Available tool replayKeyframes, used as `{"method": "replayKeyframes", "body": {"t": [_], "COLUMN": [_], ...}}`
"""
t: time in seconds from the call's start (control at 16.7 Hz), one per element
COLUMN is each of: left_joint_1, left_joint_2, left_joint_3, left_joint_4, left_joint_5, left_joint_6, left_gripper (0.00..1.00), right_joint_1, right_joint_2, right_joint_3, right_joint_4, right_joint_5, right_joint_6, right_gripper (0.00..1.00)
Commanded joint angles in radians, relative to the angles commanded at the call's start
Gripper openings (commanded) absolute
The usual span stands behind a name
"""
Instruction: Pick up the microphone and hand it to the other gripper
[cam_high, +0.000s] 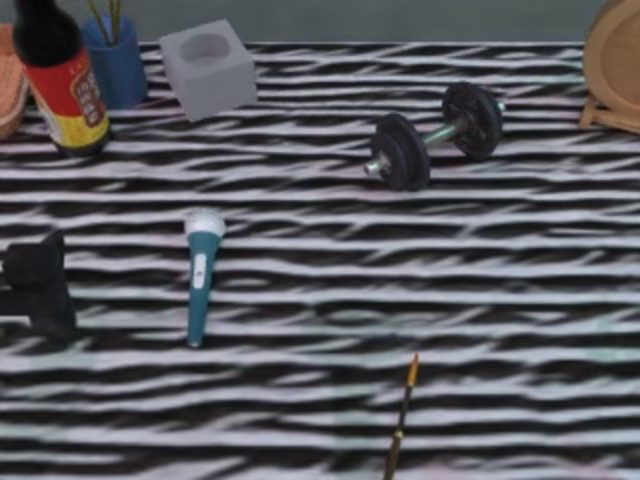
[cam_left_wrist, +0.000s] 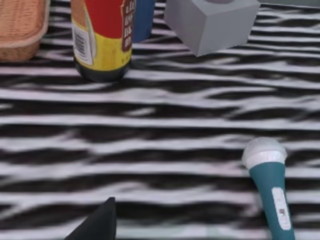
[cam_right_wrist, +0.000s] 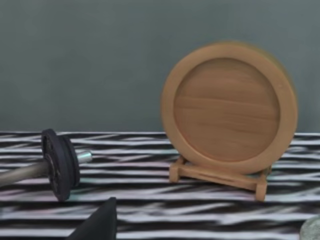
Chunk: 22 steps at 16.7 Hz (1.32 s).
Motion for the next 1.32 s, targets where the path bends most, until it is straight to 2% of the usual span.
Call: {"method": "replayKeyframes", "body": {"t": [0.48,0.72,0.96,1.32], "left_joint_1": [-0.174,-0.244,-0.281,-0.279], "left_joint_2": [0.810,1.114,1.255,1.263], "left_joint_3": [0.532,0.731,0.830,0.831], "left_joint_4": [-0.386,-0.531,-0.605,-0.604], "left_joint_5": [-0.028,-0.034,-0.036,-0.035], "left_joint_6": [-0.174,-0.238,-0.269,-0.270], "left_gripper": [1.00,1.00,1.00,1.00], "right_joint_1": [0.000,0.000,0.000,0.000], "right_joint_2": [0.000,0.000,0.000,0.000], "right_joint_3": [0.000,0.000,0.000,0.000], "right_joint_4": [0.000,0.000,0.000,0.000], "right_joint_5": [0.000,0.000,0.000,0.000], "right_joint_6": [0.000,0.000,0.000,0.000], "right_gripper": [1.00,1.00,1.00,1.00]}}
